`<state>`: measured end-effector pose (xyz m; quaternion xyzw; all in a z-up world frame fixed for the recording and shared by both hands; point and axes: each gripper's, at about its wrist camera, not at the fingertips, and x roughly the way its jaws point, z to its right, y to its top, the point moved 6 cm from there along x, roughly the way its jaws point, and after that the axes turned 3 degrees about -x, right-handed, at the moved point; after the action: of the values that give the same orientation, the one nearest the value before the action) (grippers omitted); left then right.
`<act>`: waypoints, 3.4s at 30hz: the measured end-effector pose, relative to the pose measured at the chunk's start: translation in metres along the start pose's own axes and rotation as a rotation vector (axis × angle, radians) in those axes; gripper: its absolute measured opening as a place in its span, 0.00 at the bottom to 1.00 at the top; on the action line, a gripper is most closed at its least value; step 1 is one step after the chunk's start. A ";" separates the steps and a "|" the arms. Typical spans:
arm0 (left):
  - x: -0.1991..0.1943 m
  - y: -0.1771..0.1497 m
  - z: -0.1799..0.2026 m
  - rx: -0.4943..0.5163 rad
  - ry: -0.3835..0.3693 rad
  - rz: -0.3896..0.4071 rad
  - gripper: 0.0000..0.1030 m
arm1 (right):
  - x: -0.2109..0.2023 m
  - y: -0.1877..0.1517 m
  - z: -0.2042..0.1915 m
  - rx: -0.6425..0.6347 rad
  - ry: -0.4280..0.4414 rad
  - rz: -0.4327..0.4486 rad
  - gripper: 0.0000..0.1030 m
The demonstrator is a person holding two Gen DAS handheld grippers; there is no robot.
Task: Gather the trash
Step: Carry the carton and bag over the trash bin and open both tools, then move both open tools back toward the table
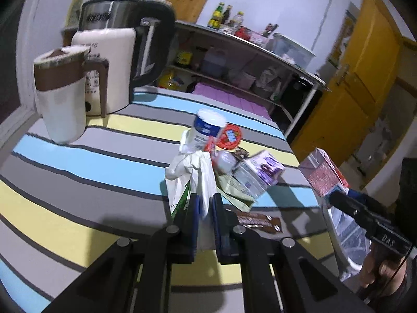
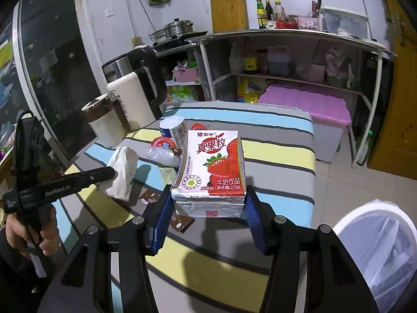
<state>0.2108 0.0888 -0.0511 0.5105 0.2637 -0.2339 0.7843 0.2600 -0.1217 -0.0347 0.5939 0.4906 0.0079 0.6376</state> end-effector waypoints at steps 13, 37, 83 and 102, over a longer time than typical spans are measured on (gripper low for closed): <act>-0.036 -0.029 0.057 0.135 -0.055 0.019 0.10 | -0.047 -0.026 -0.008 0.046 -0.043 0.033 0.52; -0.018 -0.048 0.150 0.276 -0.197 -0.038 0.10 | -0.102 -0.066 0.038 0.156 -0.167 0.056 0.52; 0.083 -0.098 0.303 0.423 -0.440 -0.275 0.15 | -0.146 -0.144 0.163 0.395 -0.389 -0.030 0.53; 0.032 -0.084 0.244 0.351 -0.396 -0.186 0.15 | -0.155 -0.114 0.117 0.344 -0.347 0.041 0.53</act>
<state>0.2240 -0.1710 -0.0458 0.5566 0.1066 -0.4420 0.6954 0.1885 -0.3350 -0.0486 0.6960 0.3559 -0.1649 0.6015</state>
